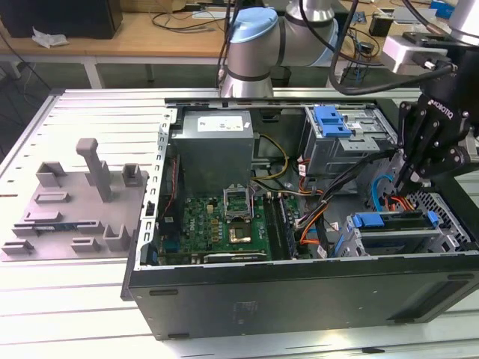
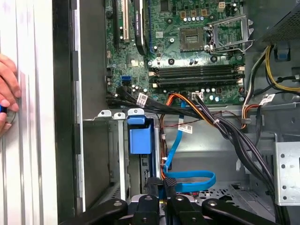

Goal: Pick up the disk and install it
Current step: 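Insert the second disk wire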

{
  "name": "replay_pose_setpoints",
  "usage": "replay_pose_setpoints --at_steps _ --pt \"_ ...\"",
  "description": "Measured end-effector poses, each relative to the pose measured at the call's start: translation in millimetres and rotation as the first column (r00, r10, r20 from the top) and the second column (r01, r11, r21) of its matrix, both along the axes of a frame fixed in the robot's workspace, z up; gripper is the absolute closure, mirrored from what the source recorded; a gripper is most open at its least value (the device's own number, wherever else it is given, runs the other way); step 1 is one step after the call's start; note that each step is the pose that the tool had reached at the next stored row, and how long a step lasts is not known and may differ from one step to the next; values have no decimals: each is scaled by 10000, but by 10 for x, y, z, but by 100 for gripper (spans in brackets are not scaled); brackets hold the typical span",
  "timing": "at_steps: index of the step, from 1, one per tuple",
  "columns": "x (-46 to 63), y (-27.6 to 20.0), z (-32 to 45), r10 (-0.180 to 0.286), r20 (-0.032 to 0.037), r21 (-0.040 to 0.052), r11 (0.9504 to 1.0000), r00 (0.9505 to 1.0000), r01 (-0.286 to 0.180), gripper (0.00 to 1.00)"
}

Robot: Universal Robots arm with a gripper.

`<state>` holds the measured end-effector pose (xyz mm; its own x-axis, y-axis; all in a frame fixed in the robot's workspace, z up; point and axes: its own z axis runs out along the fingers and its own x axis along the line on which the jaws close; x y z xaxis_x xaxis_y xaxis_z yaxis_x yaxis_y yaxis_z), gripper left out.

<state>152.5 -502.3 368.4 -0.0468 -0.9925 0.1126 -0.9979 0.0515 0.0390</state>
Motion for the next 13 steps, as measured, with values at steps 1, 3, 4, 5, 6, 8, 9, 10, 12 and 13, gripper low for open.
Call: replay_pose_setpoints --at_steps 1,3,4,5,6,8,9,10,12,13 --pt "-3 -18 -1 1 10 63 10000 10000 -1 84" --pt "-9 -58 -1 1 29 200 9998 10000 -2 84" --pt "-12 -78 -1 1 37 264 9997 10000 -2 84" --pt "-16 -102 -1 2 45 338 9994 10000 -3 84" --pt "-18 -122 -2 4 49 389 9992 10000 -6 84" --pt "-27 -173 -4 19 54 513 9987 10000 -22 84" --pt "-32 -198 -8 79 54 552 9984 10000 -82 84" --pt "-33 -205 -9 134 55 561 9983 9999 -137 84" --pt "-35 -209 -14 296 55 573 9979 9995 -299 84" --pt "-35 -210 -14 394 55 573 9976 9992 -397 84"
